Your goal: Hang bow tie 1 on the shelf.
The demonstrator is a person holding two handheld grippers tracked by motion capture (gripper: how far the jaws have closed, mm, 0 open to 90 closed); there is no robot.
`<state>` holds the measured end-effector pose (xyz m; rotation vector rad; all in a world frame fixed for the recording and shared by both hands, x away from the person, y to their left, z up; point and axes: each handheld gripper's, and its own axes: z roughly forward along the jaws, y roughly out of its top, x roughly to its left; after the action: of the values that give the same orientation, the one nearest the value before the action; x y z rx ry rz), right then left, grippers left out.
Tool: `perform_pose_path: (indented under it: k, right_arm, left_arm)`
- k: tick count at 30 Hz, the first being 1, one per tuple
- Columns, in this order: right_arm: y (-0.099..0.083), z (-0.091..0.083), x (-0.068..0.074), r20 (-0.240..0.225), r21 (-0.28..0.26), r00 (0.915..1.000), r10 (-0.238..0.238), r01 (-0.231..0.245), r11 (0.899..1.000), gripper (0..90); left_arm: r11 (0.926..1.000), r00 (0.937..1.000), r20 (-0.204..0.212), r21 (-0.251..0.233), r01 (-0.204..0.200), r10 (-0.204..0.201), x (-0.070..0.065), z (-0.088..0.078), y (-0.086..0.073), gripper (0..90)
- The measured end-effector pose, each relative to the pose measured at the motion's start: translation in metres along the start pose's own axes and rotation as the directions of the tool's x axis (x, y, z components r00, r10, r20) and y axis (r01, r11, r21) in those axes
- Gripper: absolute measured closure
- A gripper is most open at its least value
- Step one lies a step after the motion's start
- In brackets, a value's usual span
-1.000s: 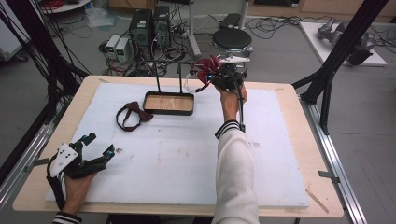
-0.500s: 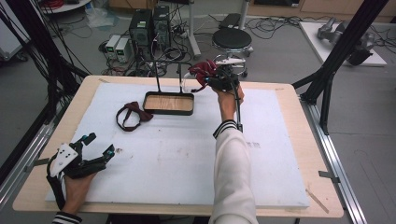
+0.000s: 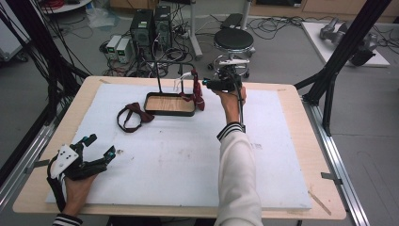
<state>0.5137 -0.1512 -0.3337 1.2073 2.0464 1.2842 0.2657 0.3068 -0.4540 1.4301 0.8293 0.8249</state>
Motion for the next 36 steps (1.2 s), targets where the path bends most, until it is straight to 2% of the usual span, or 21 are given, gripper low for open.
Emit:
perform_pose_path:
  k: [6,12,15,16,17,19,21,22,23,25,26,28,29,30,31,32,36]
  right_arm:
    - [0.002,-0.011,-0.001,-0.031,-0.012,0.9995,0.006,-0.006,1.000,19.2]
    - [0.009,-0.035,0.003,-0.062,-0.040,0.9981,-0.004,0.001,0.999,17.6]
    - [0.011,-0.050,0.005,-0.065,-0.046,0.9977,-0.019,0.016,0.999,17.1]
    - [0.011,-0.050,0.005,-0.065,-0.046,0.9977,-0.019,0.016,0.999,17.1]
    - [0.011,-0.060,0.007,-0.063,-0.075,0.9976,-0.028,0.023,0.997,17.1]
    - [0.007,-0.070,0.008,-0.051,-0.119,0.9978,-0.042,0.036,0.992,17.2]
    - [0.004,-0.074,0.006,-0.051,-0.119,0.9980,-0.038,0.032,0.992,17.1]
    - [0.001,-0.082,0.003,-0.068,-0.088,0.9975,-0.018,0.012,0.996,14.9]
    - [0.000,-0.086,0.002,-0.068,-0.088,0.9976,-0.015,0.009,0.996,14.5]
    - [-0.006,-0.098,0.004,-0.064,-0.162,0.9976,-0.027,0.016,0.987,16.3]
    - [-0.008,-0.103,0.004,-0.070,-0.168,0.9972,-0.027,0.015,0.986,16.1]
    - [-0.009,-0.112,0.004,-0.084,-0.143,0.9958,-0.035,0.023,0.989,13.8]
    - [-0.011,-0.118,0.006,-0.085,-0.158,0.9955,-0.042,0.028,0.987,13.9]
    - [-0.014,-0.126,0.007,-0.081,-0.204,0.9955,-0.048,0.030,0.978,14.8]
    - [-0.014,-0.126,0.007,-0.081,-0.204,0.9955,-0.048,0.030,0.978,14.8]
    - [-0.020,-0.138,0.008,-0.094,-0.251,0.9945,-0.047,0.022,0.968,15.2]
    - [-0.034,-0.158,0.008,-0.090,-0.275,0.9944,-0.055,0.029,0.961,15.1]
  left_arm:
    - [1.0000,1.0000,0.001,-0.003,0.002,-0.002,0.000,0.000,0.000,15.5]
    - [1.0000,1.0000,-0.001,-0.007,-0.006,0.006,-0.001,0.000,0.000,15.5]
    - [0.9999,1.0000,-0.001,-0.011,-0.005,0.005,-0.001,0.000,0.000,15.5]
    - [0.9999,1.0000,-0.001,-0.011,-0.005,0.005,-0.001,0.000,0.000,15.5]
    - [0.9999,1.0000,-0.001,-0.010,-0.004,0.004,-0.001,-0.001,0.000,15.5]
    - [0.9999,1.0000,0.000,-0.010,-0.004,0.004,-0.001,-0.001,0.000,15.5]
    - [0.9999,1.0000,0.000,-0.010,-0.005,0.005,-0.001,-0.001,0.000,15.5]
    - [0.9999,1.0000,0.000,-0.010,-0.005,0.005,-0.001,-0.001,0.000,15.5]
    - [0.9999,1.0000,0.000,-0.010,-0.005,0.005,-0.001,-0.001,0.000,15.5]
    - [1.0000,1.0000,-0.001,-0.008,-0.002,0.002,0.000,0.000,0.000,15.5]
    - [1.0000,1.0000,0.003,-0.003,0.001,-0.001,0.000,0.000,0.000,15.5]
    - [0.9999,0.9999,0.010,-0.013,0.004,-0.004,0.000,-0.001,0.000,15.4]
    - [0.9999,1.0000,0.009,-0.014,0.001,0.000,0.000,-0.001,0.000,15.3]
    - [0.9999,1.0000,0.006,-0.012,-0.003,0.003,0.000,-0.001,0.000,15.3]
    - [0.9999,1.0000,0.006,-0.012,-0.003,0.003,0.000,-0.001,0.000,15.3]
    - [0.9999,1.0000,0.004,-0.013,-0.007,0.007,-0.001,-0.001,0.000,15.3]
    - [0.9999,1.0000,0.003,-0.014,-0.005,0.005,-0.001,-0.001,0.000,15.3]
